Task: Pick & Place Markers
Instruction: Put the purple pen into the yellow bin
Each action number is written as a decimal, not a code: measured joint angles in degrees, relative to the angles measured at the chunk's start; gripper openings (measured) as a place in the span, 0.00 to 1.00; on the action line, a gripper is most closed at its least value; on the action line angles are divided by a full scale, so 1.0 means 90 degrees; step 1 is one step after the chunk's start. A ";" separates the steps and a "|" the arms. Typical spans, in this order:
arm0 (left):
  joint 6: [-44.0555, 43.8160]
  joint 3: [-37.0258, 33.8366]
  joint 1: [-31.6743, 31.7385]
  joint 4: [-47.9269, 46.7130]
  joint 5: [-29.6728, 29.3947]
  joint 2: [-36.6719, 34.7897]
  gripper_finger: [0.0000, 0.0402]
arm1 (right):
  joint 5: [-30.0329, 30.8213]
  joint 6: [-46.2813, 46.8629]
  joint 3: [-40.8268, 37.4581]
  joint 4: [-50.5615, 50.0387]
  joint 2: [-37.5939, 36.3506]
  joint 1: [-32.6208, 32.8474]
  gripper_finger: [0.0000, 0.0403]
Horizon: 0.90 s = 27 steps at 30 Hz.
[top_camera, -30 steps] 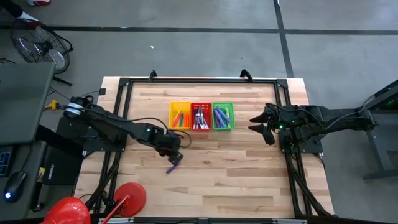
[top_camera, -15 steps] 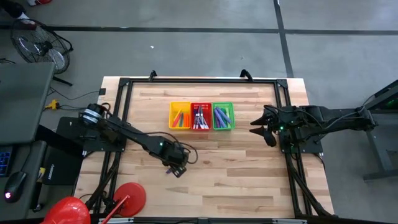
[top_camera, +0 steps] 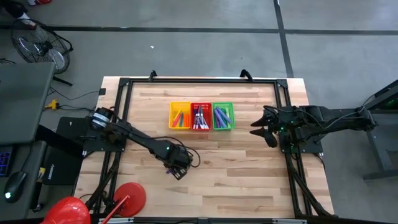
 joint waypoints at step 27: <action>0.0179 0.0007 -0.0110 -0.0021 0.0152 0.0450 0.08 | -0.0060 0.0126 -0.0002 -0.0380 0.0001 -0.0002 0.44</action>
